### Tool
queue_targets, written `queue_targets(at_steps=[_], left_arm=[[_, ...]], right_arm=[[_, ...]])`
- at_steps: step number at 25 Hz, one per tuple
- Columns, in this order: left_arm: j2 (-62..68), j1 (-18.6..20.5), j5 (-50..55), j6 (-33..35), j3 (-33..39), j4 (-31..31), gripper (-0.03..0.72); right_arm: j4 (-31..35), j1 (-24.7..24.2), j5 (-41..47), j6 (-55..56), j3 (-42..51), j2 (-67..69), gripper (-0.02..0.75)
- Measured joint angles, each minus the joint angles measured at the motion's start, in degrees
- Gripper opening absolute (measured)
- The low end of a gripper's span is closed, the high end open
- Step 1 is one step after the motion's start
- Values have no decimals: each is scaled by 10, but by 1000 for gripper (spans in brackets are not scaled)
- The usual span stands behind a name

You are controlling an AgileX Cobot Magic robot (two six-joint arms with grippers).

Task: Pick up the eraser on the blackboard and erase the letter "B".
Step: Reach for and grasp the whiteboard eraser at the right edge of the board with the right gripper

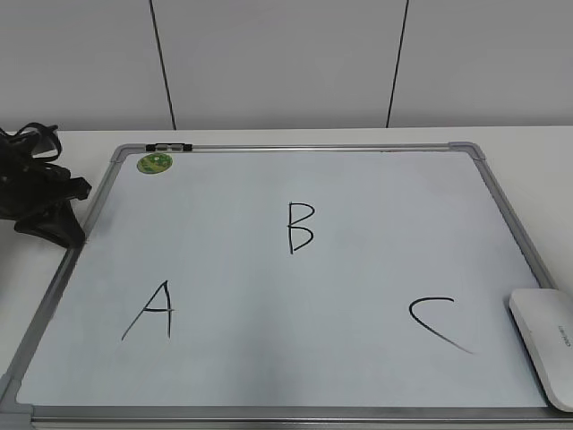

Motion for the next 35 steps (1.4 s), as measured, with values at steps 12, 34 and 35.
queue_targets(at_steps=[12,34,35], left_arm=[[0,0,1,0,0,-1,31],[0,0,1,0,0,-1,30],[0,0,1,0,0,-1,30]], right_arm=[[2,0,-78,-23,-2,241,664],[16,0,-173,-38,-5,381,587],[17,0,-174,-39,-5,382,573]])
